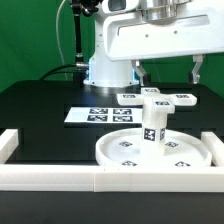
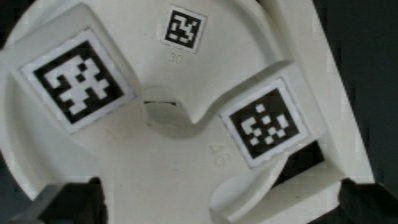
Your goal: Assemble round table
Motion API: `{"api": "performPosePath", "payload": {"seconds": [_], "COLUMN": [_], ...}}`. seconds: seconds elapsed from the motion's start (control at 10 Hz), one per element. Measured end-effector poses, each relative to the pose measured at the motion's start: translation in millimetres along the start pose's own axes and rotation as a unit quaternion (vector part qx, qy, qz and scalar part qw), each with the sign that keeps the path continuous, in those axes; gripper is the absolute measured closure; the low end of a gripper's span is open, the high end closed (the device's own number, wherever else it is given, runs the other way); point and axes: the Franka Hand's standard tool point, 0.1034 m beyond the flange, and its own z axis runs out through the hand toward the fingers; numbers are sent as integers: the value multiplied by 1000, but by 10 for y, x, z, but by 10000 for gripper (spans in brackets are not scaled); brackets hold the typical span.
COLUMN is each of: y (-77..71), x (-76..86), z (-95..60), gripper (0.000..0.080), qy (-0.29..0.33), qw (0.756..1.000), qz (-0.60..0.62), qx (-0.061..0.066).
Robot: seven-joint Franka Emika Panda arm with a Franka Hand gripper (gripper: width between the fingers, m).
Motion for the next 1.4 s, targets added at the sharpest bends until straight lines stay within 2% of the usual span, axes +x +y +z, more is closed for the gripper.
{"api": "performPosePath", "payload": {"seconds": [0.2, 0.4, 0.5, 0.9, 1.2, 1.4], "y": [15, 50, 34, 93, 80, 88], "x": [4, 11, 17, 67, 44, 52], "z": [3, 30, 51, 60, 84, 86], "gripper": [150, 150, 150, 150, 150, 150], "qy": [0, -6, -16, -22, -31, -35], "qw": [997, 975, 959, 919, 870, 836], "qz": [-76, -221, -277, -389, -487, -545], "qx": [-4, -34, -54, -57, -64, -64]}}
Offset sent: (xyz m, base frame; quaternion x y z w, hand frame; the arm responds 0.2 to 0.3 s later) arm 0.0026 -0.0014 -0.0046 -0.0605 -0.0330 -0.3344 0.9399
